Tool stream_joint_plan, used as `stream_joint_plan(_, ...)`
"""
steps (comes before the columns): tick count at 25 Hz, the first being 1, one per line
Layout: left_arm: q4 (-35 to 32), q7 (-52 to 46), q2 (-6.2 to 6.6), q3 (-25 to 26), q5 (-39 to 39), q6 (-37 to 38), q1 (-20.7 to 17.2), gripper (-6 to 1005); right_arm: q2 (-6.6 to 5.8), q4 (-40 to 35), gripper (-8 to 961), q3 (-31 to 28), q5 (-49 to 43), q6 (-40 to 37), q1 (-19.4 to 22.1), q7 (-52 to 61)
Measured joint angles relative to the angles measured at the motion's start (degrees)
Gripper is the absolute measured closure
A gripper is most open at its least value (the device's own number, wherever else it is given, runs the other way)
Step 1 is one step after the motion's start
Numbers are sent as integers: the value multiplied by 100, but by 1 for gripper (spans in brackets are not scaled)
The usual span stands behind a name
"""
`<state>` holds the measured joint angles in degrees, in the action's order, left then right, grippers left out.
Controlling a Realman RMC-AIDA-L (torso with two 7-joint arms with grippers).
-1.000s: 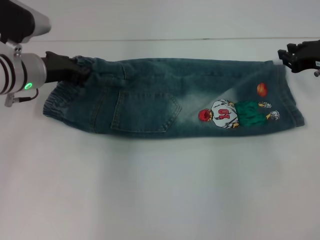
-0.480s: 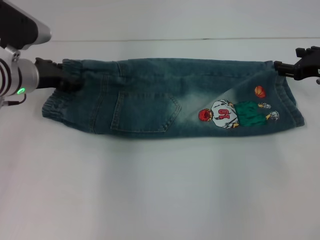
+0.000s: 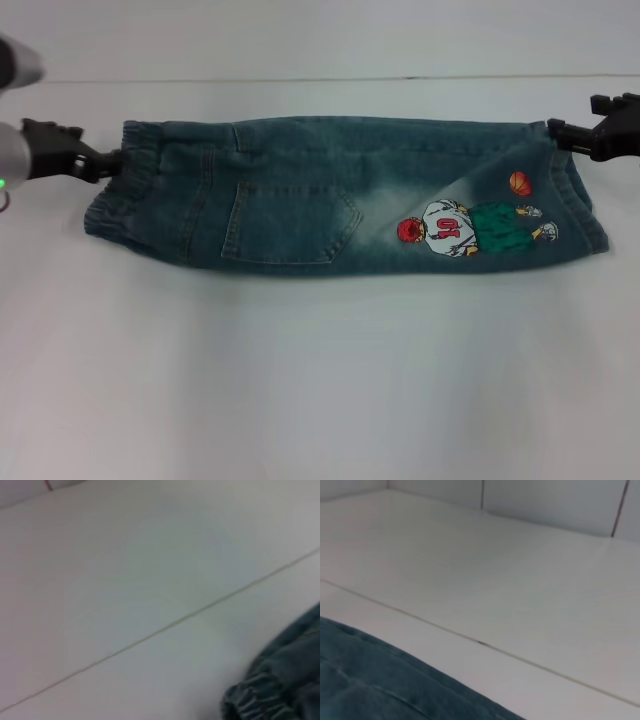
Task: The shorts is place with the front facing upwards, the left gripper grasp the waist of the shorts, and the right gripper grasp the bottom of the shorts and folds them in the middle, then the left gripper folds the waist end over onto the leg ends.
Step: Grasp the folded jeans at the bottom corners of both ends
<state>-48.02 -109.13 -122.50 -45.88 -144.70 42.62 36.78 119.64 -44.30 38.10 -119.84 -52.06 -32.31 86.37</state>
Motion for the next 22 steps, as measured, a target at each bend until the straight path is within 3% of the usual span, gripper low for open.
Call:
stream_joint_plan(6,-397,220,53,80,961,560,-600,367,-9,-93,228,-36,853,-1317,471,-759)
stream_joint_plan(13,-838,1268,-24,241,2685,1466,-1557,371,14,226,229,-41,1487,-2778,1049,-2004)
stream_joint_plan(18,-655,1917,-53,960,3064,2408,-1764,369,16,667,230,-79,1786,-3443,1325,-2775)
stream_joint_plan(19,-431,2164,-9,1293,3129,2866,-1783,369,15,760,230,-93,1816,-3535,1365,-2924)
stream_joint_plan(22,-100,2368,88,1664,3079,3235,-1786,370,16,988,229,-99,1825,-3609,1403,-3132)
